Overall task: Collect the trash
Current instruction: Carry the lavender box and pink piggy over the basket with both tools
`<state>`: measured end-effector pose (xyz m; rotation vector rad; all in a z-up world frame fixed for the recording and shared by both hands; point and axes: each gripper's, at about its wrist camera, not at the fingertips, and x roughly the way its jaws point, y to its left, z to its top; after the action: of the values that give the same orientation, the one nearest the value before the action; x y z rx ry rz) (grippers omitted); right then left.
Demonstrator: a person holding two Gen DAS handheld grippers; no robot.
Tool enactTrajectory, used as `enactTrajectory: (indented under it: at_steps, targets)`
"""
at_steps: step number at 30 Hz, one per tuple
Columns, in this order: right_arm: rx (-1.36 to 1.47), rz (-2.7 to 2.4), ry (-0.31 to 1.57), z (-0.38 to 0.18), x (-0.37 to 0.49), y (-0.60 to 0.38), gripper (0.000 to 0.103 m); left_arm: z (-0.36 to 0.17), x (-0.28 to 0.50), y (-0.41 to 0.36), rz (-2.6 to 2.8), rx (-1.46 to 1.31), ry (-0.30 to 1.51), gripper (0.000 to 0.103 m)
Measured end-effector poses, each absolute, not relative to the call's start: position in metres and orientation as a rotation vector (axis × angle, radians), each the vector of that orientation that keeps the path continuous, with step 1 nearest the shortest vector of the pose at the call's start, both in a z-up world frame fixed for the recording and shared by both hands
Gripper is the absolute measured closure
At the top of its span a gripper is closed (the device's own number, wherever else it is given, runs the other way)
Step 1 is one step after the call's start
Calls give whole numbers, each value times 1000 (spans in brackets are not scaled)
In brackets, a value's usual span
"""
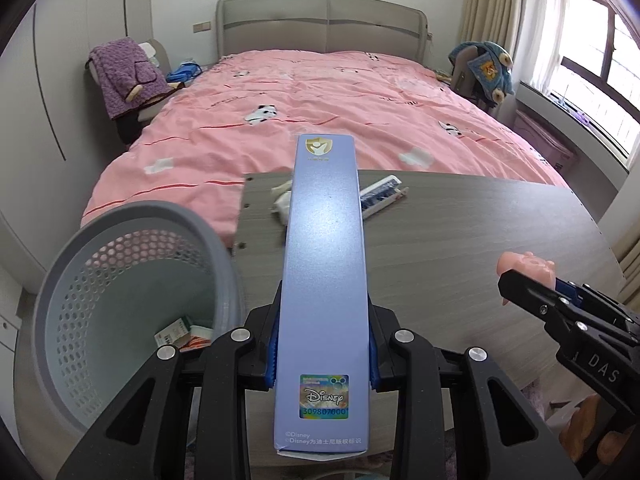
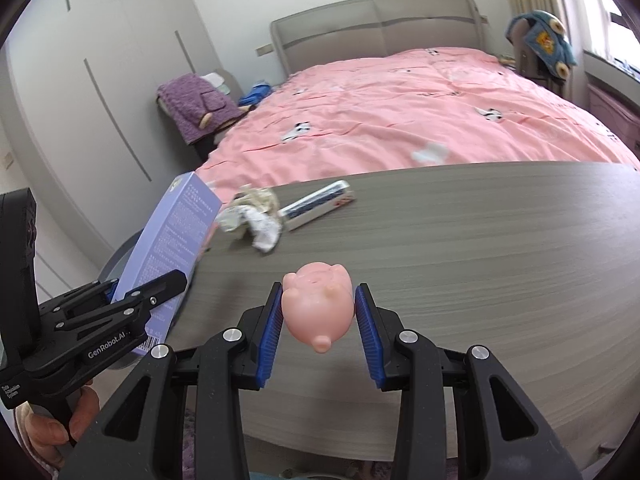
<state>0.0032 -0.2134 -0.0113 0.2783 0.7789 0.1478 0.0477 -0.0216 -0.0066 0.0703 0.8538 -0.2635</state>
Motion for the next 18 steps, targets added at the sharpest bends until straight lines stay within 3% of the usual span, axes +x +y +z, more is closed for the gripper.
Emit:
enactTrajectory:
  at_steps: [18]
  targets:
    - [177,336,769,5,18,-119,67,5,22,100,-7,-36,794,72]
